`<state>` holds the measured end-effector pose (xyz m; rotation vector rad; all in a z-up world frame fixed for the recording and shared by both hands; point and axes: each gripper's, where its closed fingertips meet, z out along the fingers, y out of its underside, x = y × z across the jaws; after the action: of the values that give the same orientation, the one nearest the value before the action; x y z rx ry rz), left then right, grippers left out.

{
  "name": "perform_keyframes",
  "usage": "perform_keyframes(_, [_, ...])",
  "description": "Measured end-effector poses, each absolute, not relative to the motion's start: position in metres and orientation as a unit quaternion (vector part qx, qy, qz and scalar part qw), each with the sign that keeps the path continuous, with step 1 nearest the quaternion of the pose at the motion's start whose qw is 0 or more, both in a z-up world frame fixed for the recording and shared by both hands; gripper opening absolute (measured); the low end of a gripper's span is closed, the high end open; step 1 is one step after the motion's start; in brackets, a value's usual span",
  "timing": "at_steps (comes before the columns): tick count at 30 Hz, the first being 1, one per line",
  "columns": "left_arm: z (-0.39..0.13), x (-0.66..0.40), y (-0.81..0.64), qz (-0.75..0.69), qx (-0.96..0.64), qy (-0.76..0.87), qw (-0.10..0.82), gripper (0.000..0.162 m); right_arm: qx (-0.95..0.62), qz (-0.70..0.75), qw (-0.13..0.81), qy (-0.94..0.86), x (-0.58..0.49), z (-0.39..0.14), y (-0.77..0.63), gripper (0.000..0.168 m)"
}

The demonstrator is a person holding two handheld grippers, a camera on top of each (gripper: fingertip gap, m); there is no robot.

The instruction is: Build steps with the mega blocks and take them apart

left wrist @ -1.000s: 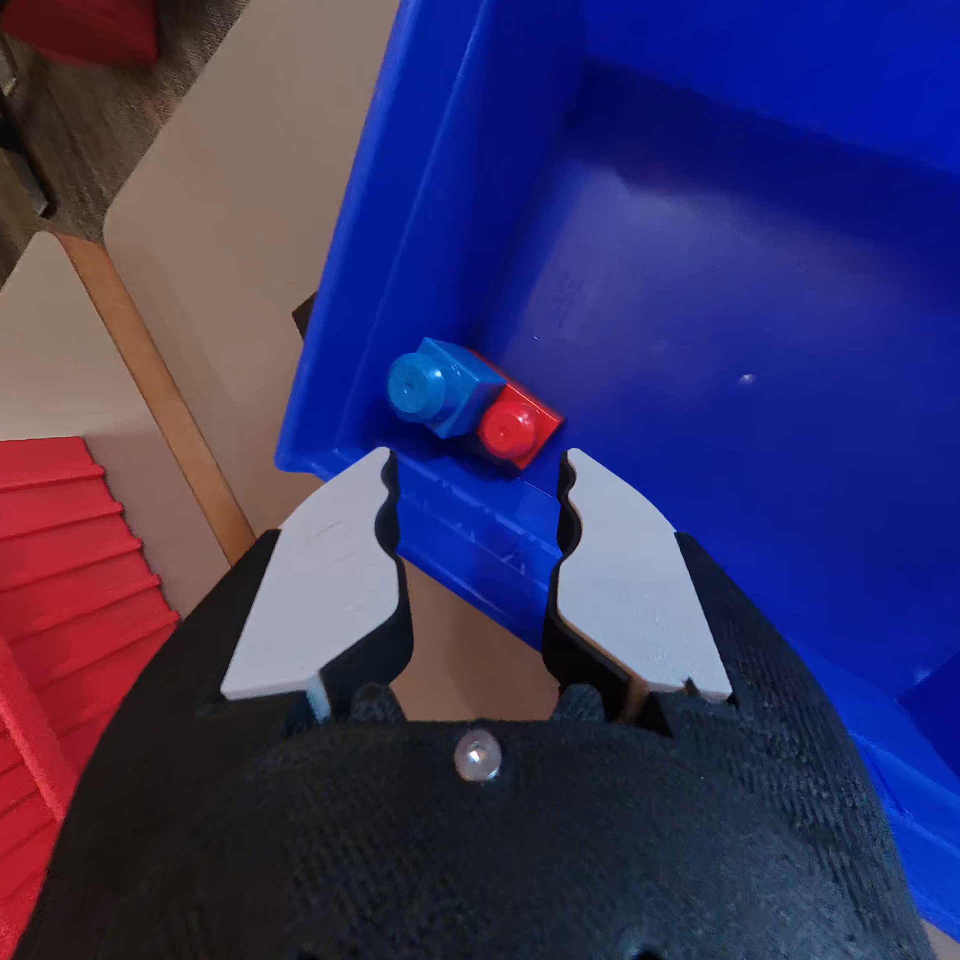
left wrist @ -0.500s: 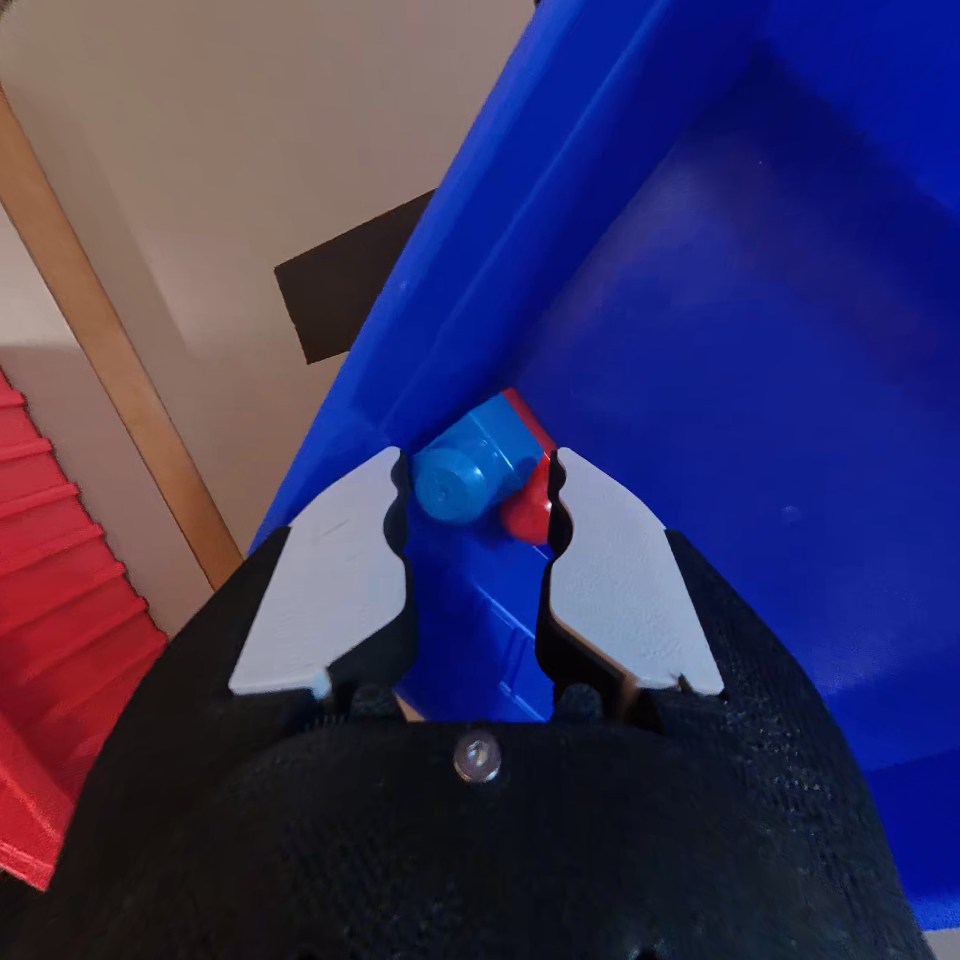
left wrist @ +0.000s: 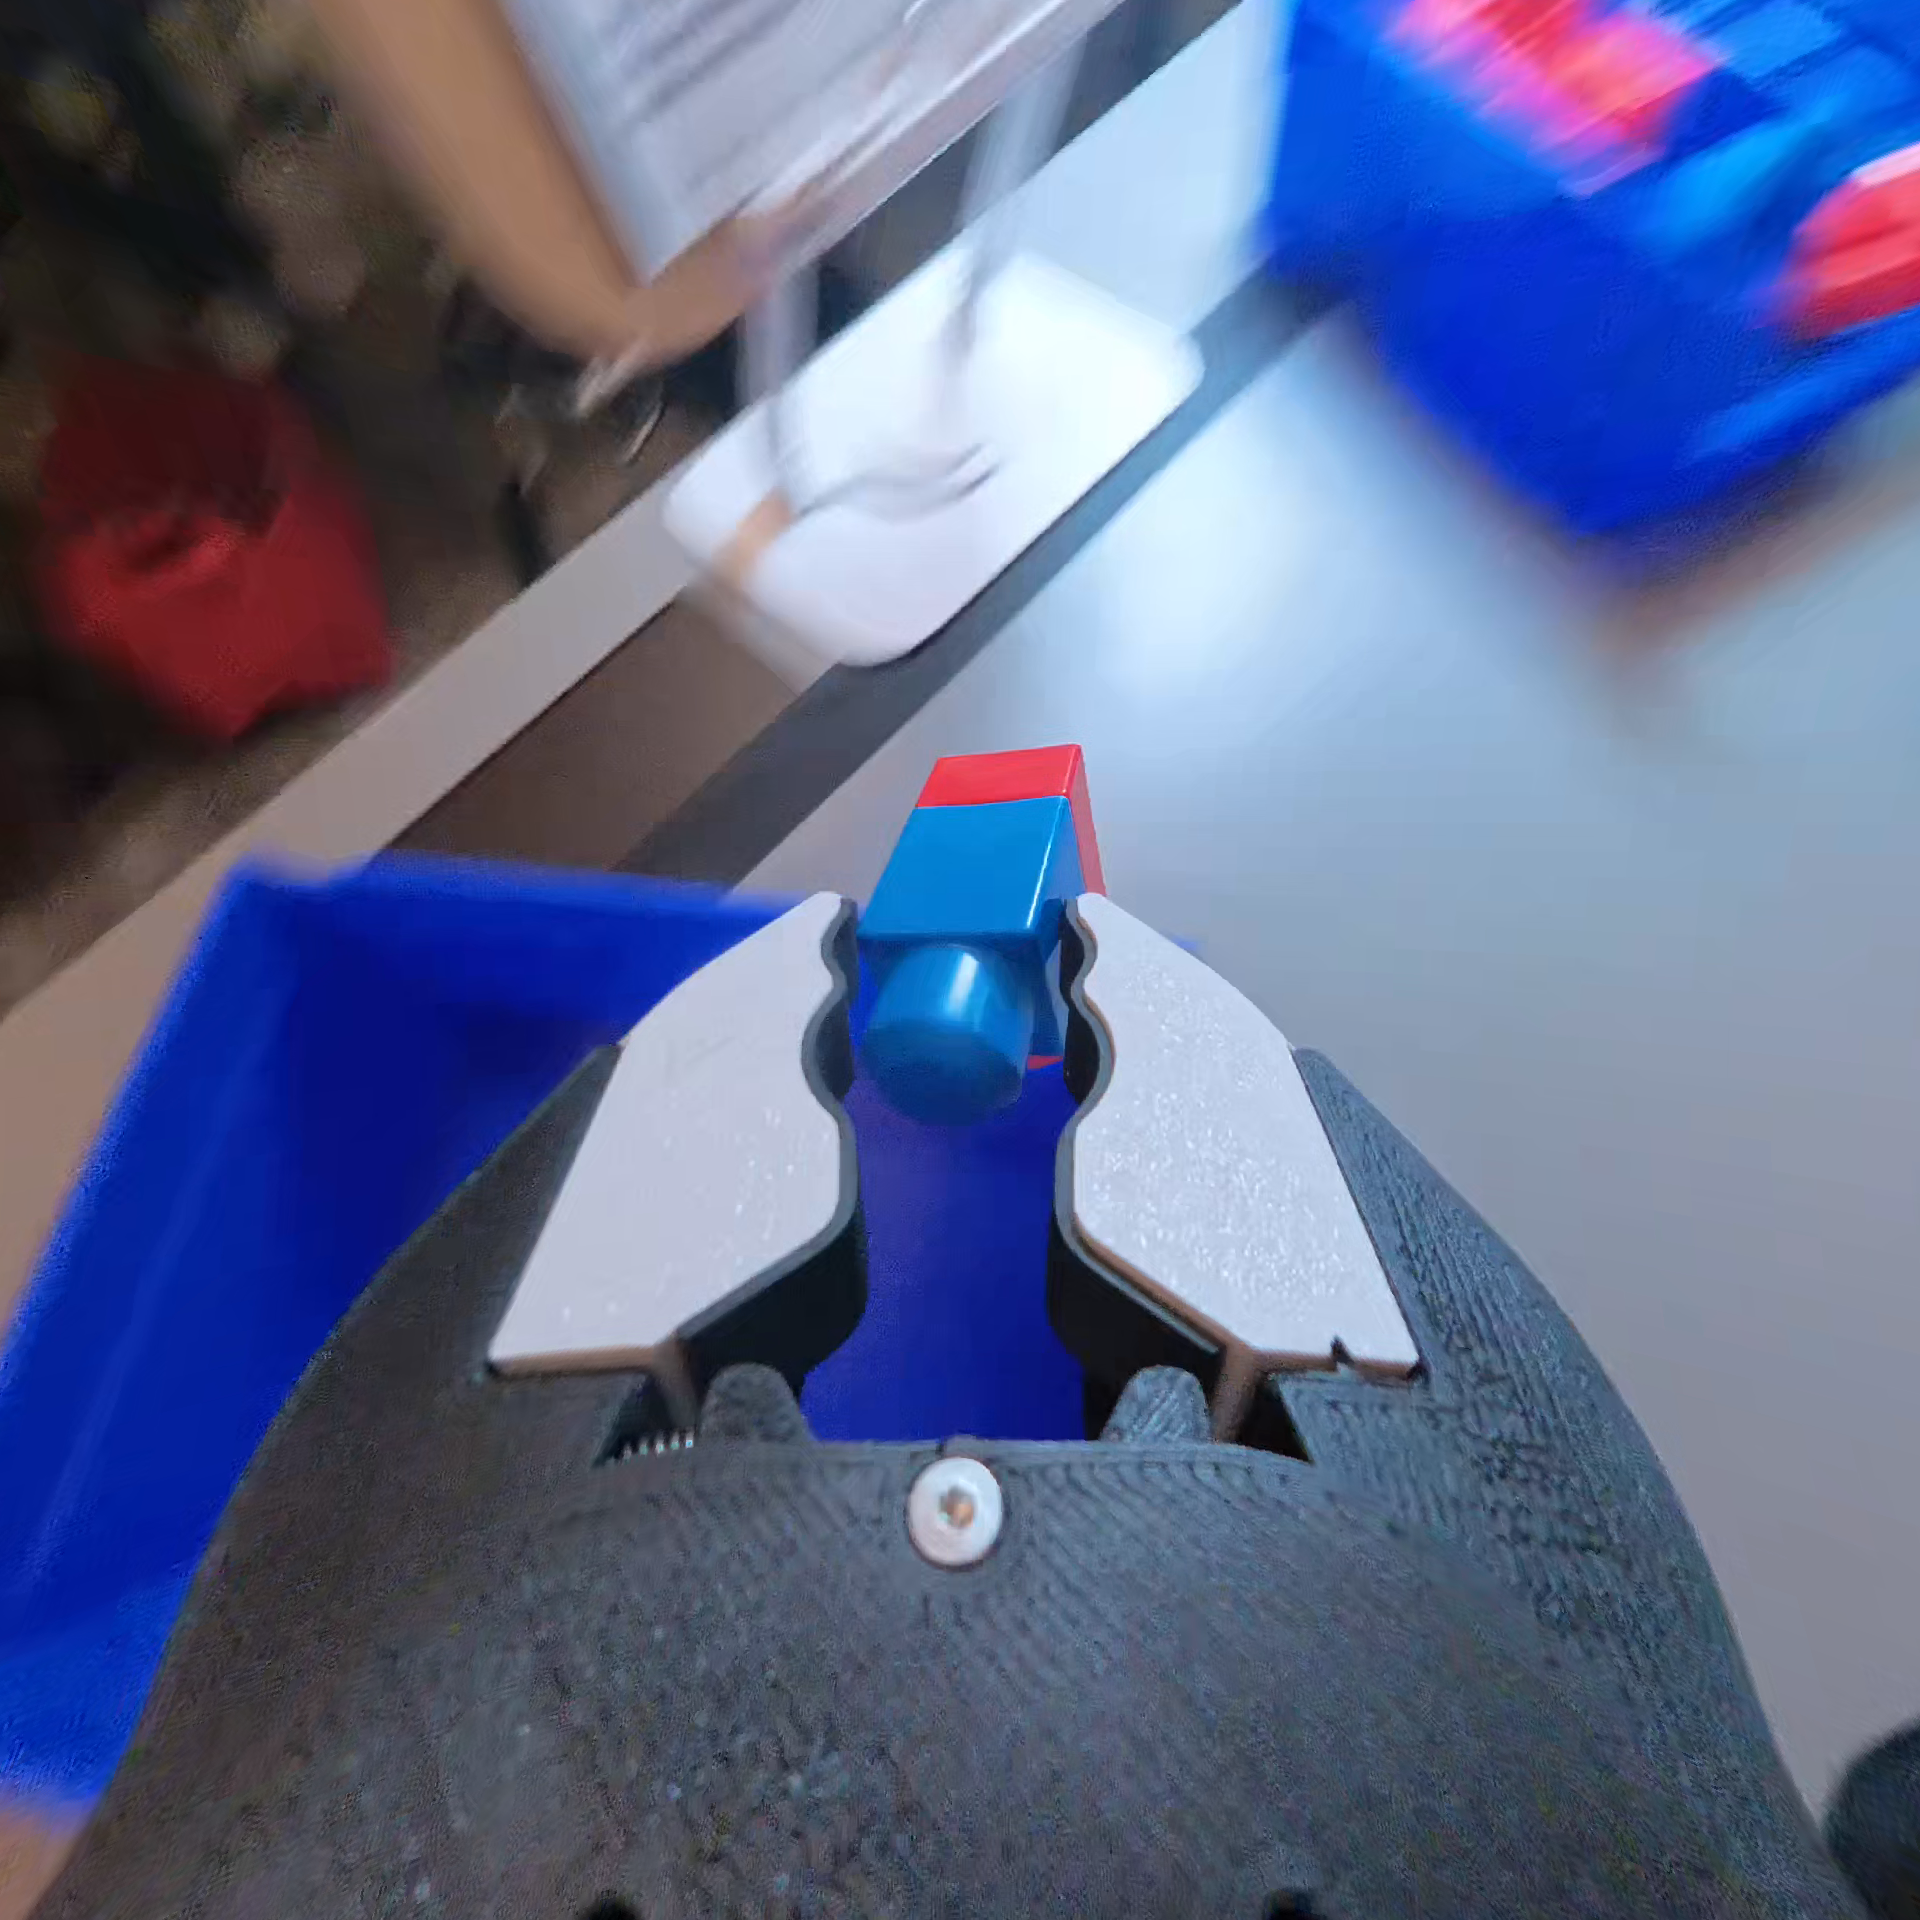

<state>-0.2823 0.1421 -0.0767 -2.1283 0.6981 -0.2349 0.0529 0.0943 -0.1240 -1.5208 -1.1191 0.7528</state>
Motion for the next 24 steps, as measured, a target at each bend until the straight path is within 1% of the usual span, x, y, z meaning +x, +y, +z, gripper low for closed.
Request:
perform_keyframes(2, [-0.057,-0.212,0.105,-0.16,-0.793,0.347,0.476,0.037,-0.609,0.383,0.505,-0.478,0.034,-0.115,0.069,0.039])
perform_keyframes(4, [-0.053,-0.151,0.067,-0.211,-0.738,0.403,0.498,0.037,-0.586,0.436,0.482,-0.483,0.02,-0.107,0.047,0.043])
perform_keyframes(8, [-0.076,-0.067,0.012,-0.26,-0.672,0.478,0.502,0.037,-0.553,0.48,0.455,-0.506,0.002,-0.1,0.012,0.053])
perform_keyframes(10, [-0.089,-0.039,-0.006,-0.285,-0.653,0.494,0.499,0.037,-0.55,0.484,0.438,-0.522,-0.004,-0.104,0.001,0.055])
perform_keyframes(11, [-0.094,-0.03,-0.011,-0.288,-0.645,0.498,0.503,0.037,-0.55,0.482,0.425,-0.533,-0.005,-0.109,-0.004,0.052])
perform_keyframes(12, [-0.099,-0.023,-0.015,-0.285,-0.639,0.505,0.505,0.037,-0.548,0.482,0.41,-0.547,-0.006,-0.114,-0.01,0.04])
perform_keyframes(13, [-0.102,-0.018,-0.017,-0.278,-0.634,0.509,0.511,0.037,-0.545,0.48,0.396,-0.561,-0.006,-0.12,-0.014,0.037])
perform_keyframes(16, [-0.107,-0.017,-0.021,-0.285,-0.623,0.512,0.518,0.036,-0.542,0.481,0.385,-0.572,-0.005,-0.125,-0.018,0.036])
perform_keyframes(19, [-0.116,-0.02,-0.024,-0.297,-0.625,0.502,0.518,0.036,-0.534,0.477,0.394,-0.577,-0.006,-0.125,-0.02,0.036])
perform_keyframes(22, [-0.131,-0.02,-0.03,-0.307,-0.634,0.504,0.5,0.04,-0.521,0.486,0.392,-0.582,-0.01,-0.126,-0.027,0.036])
perform_keyframes(24, [-0.141,-0.019,-0.033,-0.308,-0.637,0.508,0.492,0.04,-0.517,0.482,0.388,-0.592,-0.011,-0.131,-0.03,0.036])
